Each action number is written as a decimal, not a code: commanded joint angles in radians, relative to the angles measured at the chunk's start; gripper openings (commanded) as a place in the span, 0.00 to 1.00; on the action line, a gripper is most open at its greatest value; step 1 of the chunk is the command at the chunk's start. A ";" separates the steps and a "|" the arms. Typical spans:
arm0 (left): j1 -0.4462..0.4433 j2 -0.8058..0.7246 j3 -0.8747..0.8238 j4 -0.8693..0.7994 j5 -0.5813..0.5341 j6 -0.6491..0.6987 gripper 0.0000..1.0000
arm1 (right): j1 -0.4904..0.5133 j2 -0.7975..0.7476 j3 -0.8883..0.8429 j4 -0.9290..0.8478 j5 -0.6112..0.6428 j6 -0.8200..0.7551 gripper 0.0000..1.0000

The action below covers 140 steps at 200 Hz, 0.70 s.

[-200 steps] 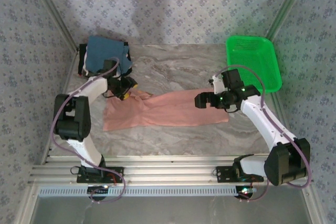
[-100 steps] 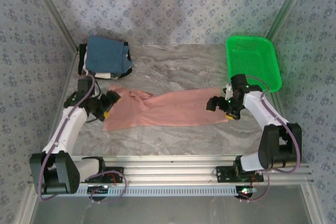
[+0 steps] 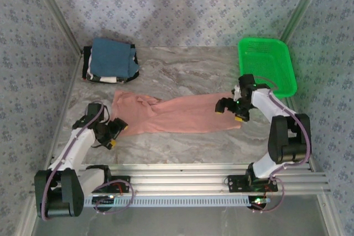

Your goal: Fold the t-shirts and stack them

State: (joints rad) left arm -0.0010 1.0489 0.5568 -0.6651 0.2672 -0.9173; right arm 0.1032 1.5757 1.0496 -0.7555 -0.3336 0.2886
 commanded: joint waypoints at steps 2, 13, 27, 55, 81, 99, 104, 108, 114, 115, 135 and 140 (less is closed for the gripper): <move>-0.003 0.065 0.045 0.079 -0.025 -0.018 0.77 | 0.044 0.083 0.081 0.033 0.019 -0.027 0.93; -0.008 0.116 0.073 0.103 -0.029 -0.015 0.72 | 0.061 0.136 0.116 0.036 0.018 -0.021 0.85; -0.017 0.192 0.107 0.142 -0.027 -0.012 0.59 | 0.075 0.194 0.151 0.048 0.034 -0.003 0.76; -0.037 0.360 0.179 0.184 -0.038 0.001 0.36 | 0.094 0.288 0.213 0.046 0.080 0.026 0.56; -0.057 0.517 0.270 0.200 -0.056 0.026 0.18 | 0.118 0.317 0.201 0.049 0.158 0.063 0.46; -0.078 0.624 0.359 0.183 -0.072 0.046 0.14 | 0.139 0.322 0.185 0.030 0.174 0.080 0.37; -0.084 0.651 0.383 0.178 -0.077 0.054 0.14 | 0.145 0.320 0.175 0.023 0.185 0.090 0.37; -0.090 0.672 0.407 0.173 -0.082 0.060 0.14 | 0.148 0.315 0.164 0.020 0.192 0.100 0.36; -0.097 0.704 0.441 0.166 -0.088 0.067 0.14 | 0.151 0.307 0.153 0.023 0.197 0.111 0.35; -0.098 0.710 0.447 0.165 -0.088 0.068 0.14 | 0.152 0.305 0.152 0.024 0.197 0.112 0.34; -0.124 0.827 0.589 0.129 -0.090 0.102 0.14 | 0.179 0.250 0.053 0.037 0.199 0.161 0.33; -0.134 0.859 0.632 0.121 -0.087 0.114 0.14 | 0.191 0.232 0.032 0.042 0.199 0.174 0.33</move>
State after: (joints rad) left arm -0.1009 1.7767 1.0580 -0.5022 0.2119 -0.8680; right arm 0.2543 1.8526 1.1831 -0.6670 -0.1677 0.3840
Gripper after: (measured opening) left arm 0.136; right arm 0.331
